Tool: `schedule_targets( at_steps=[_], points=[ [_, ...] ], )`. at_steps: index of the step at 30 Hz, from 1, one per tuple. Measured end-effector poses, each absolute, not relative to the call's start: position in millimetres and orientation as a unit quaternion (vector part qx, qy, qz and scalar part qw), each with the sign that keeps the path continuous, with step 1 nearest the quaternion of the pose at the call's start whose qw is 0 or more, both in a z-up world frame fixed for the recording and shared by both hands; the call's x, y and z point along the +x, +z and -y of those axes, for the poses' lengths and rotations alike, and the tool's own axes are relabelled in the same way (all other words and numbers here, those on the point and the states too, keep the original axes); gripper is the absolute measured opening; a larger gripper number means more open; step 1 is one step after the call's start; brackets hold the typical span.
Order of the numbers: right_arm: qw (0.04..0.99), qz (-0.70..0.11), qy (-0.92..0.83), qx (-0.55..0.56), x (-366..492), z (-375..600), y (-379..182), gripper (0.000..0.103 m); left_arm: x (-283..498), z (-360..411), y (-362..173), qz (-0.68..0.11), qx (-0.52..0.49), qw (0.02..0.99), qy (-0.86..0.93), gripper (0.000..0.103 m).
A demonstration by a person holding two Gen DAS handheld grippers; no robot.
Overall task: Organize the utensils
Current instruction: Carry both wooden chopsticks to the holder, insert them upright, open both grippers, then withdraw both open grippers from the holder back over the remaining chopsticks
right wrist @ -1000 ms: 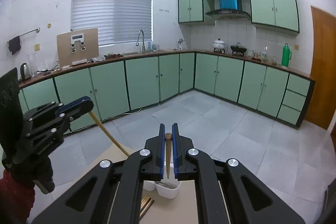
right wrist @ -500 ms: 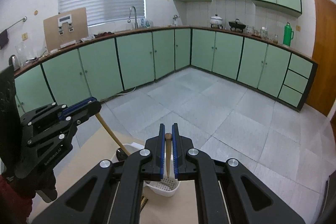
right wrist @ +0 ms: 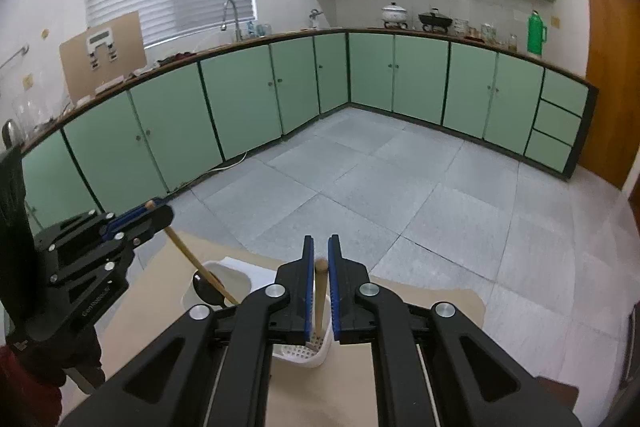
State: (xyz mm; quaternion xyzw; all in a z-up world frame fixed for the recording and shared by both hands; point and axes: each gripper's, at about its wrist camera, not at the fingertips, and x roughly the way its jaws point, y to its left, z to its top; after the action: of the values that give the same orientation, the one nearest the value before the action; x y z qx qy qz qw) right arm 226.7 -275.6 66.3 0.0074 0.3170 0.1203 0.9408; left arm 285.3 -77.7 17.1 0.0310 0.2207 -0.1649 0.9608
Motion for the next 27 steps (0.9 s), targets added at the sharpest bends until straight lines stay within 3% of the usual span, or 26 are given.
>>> schedule_targets(
  at_steps=[1, 3, 5, 9, 15, 27],
  points=[
    [0.941, -0.317, 0.118, 0.009, 226.6, 277.4, 66.0, 0.016, 284.8, 76.0, 17.9, -0.222, 0.029, 0.961, -0.164, 0.01],
    [0.942, -0.315, 0.11, 0.013, 224.7, 282.3, 65.8, 0.035, 283.2, 73.4, 20.7, -0.218, 0.026, 0.962, -0.162, 0.027],
    [0.945, -0.31, 0.106, 0.018, 218.3, 287.3, 65.9, 0.043, 278.3, 69.4, 24.1, -0.213, 0.024, 0.963, -0.161, 0.037],
    [0.951, -0.293, 0.094, 0.018, 205.9, 295.5, 70.1, 0.062, 269.8, 63.3, 28.7, -0.21, 0.022, 0.965, -0.157, 0.049],
    [0.96, -0.264, 0.084, 0.039, 170.0, 312.4, 74.1, 0.071, 237.7, 47.9, 33.8, -0.197, 0.011, 0.969, -0.149, 0.062],
    [0.963, -0.254, 0.067, 0.06, 81.2, 319.4, 32.4, 0.089, 158.4, 27.8, -4.0, -0.24, 0.0, 0.96, -0.145, 0.074]
  ],
)
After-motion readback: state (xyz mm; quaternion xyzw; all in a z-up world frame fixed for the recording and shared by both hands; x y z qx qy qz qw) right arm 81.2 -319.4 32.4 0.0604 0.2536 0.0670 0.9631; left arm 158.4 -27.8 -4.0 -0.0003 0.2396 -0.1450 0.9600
